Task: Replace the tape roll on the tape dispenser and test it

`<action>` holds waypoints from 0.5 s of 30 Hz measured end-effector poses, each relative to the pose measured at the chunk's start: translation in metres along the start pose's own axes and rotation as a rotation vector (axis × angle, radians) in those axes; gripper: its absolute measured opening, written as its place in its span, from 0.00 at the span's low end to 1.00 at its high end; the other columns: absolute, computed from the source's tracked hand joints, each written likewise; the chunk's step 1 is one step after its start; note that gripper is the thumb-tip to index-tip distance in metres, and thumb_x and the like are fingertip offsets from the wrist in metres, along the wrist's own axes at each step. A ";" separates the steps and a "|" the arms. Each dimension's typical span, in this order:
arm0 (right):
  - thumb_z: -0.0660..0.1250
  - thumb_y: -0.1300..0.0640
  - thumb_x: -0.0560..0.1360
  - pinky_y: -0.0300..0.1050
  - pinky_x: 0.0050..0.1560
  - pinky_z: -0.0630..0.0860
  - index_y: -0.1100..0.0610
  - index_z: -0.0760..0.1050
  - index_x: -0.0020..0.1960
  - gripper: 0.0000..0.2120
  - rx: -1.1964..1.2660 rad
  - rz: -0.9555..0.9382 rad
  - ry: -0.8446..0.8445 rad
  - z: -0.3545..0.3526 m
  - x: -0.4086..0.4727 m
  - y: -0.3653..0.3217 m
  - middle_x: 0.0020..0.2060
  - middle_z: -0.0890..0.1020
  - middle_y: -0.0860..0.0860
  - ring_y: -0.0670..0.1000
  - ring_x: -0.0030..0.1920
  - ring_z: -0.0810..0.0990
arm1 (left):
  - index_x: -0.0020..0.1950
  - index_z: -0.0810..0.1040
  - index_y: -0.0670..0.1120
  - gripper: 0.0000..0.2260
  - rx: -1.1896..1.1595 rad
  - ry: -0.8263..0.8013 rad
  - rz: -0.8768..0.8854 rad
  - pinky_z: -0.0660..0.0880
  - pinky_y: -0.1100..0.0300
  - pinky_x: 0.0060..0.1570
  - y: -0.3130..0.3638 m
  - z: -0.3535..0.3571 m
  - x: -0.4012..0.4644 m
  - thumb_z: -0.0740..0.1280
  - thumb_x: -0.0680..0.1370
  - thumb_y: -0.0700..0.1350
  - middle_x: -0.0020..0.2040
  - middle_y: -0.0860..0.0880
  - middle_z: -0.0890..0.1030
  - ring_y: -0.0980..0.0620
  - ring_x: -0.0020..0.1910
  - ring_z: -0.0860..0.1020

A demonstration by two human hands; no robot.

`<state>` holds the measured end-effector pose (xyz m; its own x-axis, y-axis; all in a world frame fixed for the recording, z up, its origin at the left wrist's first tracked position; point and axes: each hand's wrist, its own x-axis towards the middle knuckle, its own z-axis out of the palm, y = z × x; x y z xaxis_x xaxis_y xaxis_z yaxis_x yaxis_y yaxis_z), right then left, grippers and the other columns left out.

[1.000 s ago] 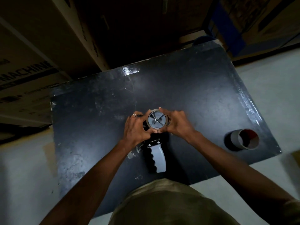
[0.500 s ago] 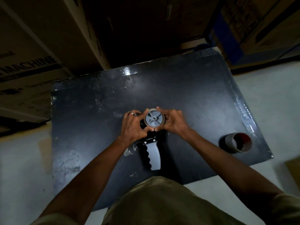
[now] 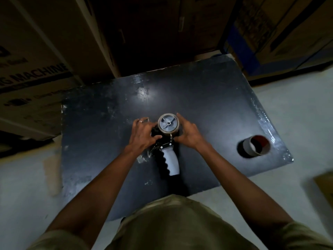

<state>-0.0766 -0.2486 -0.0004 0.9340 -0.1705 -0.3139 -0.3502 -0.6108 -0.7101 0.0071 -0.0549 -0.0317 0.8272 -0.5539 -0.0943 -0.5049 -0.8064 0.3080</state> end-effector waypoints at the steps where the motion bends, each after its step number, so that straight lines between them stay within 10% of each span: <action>1: 0.78 0.57 0.65 0.45 0.65 0.75 0.52 0.70 0.73 0.38 0.094 0.027 0.032 0.006 -0.007 0.004 0.62 0.83 0.53 0.50 0.62 0.80 | 0.63 0.79 0.54 0.25 0.015 0.017 0.016 0.59 0.49 0.66 0.001 -0.001 0.000 0.73 0.68 0.60 0.56 0.49 0.84 0.45 0.67 0.71; 8: 0.70 0.66 0.73 0.46 0.46 0.80 0.58 0.78 0.53 0.10 0.655 0.581 0.001 0.046 -0.053 0.036 0.35 0.79 0.51 0.48 0.37 0.77 | 0.53 0.84 0.54 0.13 0.059 0.071 -0.016 0.61 0.50 0.64 0.008 -0.002 0.001 0.72 0.71 0.57 0.49 0.50 0.86 0.46 0.61 0.75; 15: 0.75 0.65 0.71 0.47 0.49 0.83 0.59 0.82 0.53 0.11 0.813 0.536 -0.369 0.059 -0.064 0.034 0.43 0.86 0.53 0.51 0.44 0.85 | 0.46 0.86 0.53 0.08 0.073 0.081 0.021 0.60 0.48 0.64 0.006 -0.007 -0.001 0.73 0.71 0.55 0.47 0.53 0.86 0.48 0.59 0.75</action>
<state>-0.1523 -0.2127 -0.0418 0.6105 0.0650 -0.7893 -0.7824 0.2042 -0.5884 0.0047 -0.0582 -0.0233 0.8322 -0.5544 -0.0108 -0.5363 -0.8096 0.2386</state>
